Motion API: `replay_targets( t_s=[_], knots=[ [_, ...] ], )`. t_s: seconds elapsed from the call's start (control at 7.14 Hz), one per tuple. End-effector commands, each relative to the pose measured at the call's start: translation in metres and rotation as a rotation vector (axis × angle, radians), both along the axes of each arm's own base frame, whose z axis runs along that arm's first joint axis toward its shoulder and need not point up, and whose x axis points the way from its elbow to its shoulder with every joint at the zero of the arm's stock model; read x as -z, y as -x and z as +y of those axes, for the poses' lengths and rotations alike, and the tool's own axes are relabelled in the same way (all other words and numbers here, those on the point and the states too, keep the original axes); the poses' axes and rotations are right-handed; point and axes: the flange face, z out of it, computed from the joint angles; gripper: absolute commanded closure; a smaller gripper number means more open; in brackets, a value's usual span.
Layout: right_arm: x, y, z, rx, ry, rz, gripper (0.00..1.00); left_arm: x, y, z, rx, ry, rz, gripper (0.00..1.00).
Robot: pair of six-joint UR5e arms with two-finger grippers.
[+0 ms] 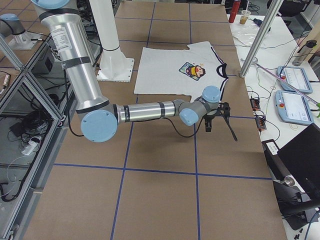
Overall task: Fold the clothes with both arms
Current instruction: 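Move the right gripper toward the shirt's shoulder nearest it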
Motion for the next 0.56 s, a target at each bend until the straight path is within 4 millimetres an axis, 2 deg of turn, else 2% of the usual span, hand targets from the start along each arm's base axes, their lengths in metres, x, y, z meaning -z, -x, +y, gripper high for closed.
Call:
replay_targets(
  t_s=[0.0, 0.14, 0.28, 0.42],
  knots=[
    [0.058, 0.084, -0.033, -0.097, 0.032, 0.008, 0.01, -0.003, 0.000, 0.001, 0.001, 0.004, -0.006, 0.00],
    [0.062, 0.100, -0.047, -0.099, 0.021, -0.007, 0.01, -0.001, 0.000, 0.001, 0.004, 0.003, -0.007, 0.00],
    [0.043, 0.118, -0.050, -0.130, 0.000, -0.025, 0.01, -0.001, 0.000, 0.001, 0.004, 0.003, -0.005, 0.00],
    [0.040, 0.135, -0.055, -0.150, -0.010, -0.037, 0.02, 0.000, 0.001, 0.003, 0.004, 0.003, -0.001, 0.00]
  ],
)
